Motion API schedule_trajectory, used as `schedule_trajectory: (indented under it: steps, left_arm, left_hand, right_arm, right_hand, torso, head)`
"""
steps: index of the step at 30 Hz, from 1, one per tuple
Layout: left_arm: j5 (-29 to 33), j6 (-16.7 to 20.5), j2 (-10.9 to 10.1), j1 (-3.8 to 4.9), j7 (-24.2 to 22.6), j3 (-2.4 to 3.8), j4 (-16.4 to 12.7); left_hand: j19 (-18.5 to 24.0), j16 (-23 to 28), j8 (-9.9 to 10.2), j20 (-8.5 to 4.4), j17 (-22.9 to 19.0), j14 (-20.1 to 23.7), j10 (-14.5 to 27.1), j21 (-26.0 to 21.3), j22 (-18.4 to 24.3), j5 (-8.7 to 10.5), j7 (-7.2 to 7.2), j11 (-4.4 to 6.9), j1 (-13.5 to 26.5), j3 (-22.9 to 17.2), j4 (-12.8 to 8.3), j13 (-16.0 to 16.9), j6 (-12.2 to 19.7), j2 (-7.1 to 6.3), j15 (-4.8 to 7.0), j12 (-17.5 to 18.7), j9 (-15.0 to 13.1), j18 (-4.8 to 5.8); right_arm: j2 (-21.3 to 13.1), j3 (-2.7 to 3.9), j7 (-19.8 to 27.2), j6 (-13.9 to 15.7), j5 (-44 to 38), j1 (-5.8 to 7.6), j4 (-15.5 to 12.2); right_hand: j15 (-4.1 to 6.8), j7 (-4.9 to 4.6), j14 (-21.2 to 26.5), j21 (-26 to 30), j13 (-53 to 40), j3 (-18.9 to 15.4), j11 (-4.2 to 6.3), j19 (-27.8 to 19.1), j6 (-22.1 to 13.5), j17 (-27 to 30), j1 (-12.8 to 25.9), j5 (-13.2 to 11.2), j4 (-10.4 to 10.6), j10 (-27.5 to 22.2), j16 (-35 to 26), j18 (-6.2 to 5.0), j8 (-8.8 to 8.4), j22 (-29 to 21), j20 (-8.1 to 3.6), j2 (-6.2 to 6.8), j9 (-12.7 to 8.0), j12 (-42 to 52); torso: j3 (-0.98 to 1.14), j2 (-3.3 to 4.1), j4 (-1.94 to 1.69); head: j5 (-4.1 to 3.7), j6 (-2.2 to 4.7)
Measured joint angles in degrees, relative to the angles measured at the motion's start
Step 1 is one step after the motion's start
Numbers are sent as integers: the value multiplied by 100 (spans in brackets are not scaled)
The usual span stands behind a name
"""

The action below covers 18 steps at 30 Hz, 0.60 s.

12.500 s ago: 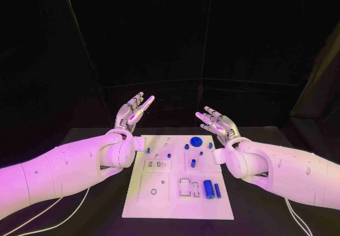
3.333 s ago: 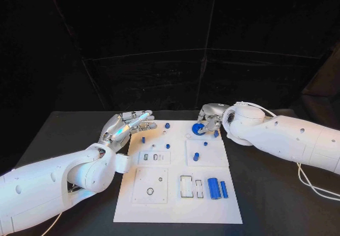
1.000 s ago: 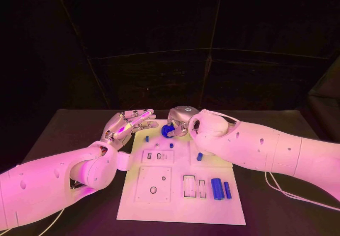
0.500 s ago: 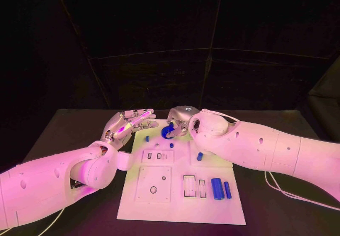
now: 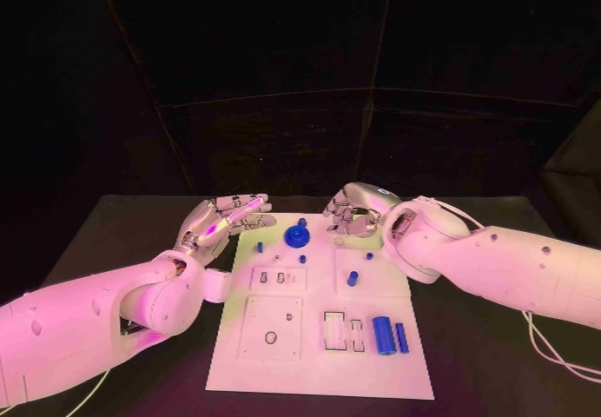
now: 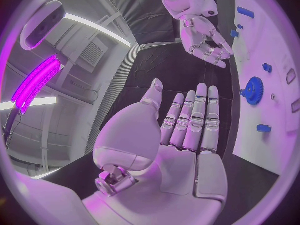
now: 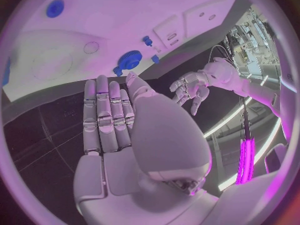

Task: Assemble the parts on the task board

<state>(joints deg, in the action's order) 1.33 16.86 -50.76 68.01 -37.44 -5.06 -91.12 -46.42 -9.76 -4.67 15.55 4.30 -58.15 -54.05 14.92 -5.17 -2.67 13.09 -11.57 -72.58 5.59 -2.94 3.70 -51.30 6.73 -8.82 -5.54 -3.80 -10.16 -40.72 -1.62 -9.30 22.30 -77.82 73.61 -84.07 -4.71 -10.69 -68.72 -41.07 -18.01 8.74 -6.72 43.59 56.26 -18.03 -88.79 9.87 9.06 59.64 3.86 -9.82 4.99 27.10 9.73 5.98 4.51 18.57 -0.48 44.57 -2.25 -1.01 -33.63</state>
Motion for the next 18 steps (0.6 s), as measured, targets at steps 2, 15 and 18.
schedule_trajectory:
  steps: [2,15,18]
  left_arm:
    - [0,2,-2,0,0,0,0]
    - [0,3,103,3,2,-1,107]
    - [0,0,139,3,2,-1,127]
  left_hand:
    - [0,25,0,0,0,0,0,0,5,0,0,0,0,0,0,0,0,0,0,0,0,0]
    - [0,27,22,0,-6,0,0,-26,10,0,0,0,0,0,0,0,0,0,0,0,0,0]
    - [0,27,22,0,-6,0,0,-26,15,0,0,0,0,0,0,0,0,0,0,0,0,0]
  right_arm:
    - [-227,0,231,59,327,4,-153]
    - [-1423,-2,1236,205,1455,12,-790]
    - [-1556,-4,1250,266,1396,12,-716]
  right_hand:
    - [-128,-32,359,506,450,148,-63,-88,-31,242,-77,-22,-65,61,0,0,-75,-326,112,93,-26,-454]
    - [338,118,-1242,952,1091,-278,178,1977,120,362,458,308,-427,1277,1175,1,116,-910,-181,516,50,-351]
    - [592,330,-1526,-533,260,-605,375,2907,253,-609,593,497,-454,1741,2641,25,295,541,-468,593,110,808]
  torso:
    - [3,-7,12]
    - [36,-43,90]
    - [43,-47,108]
  head:
    - [-7,13]
    - [-126,55]
    - [-162,57]
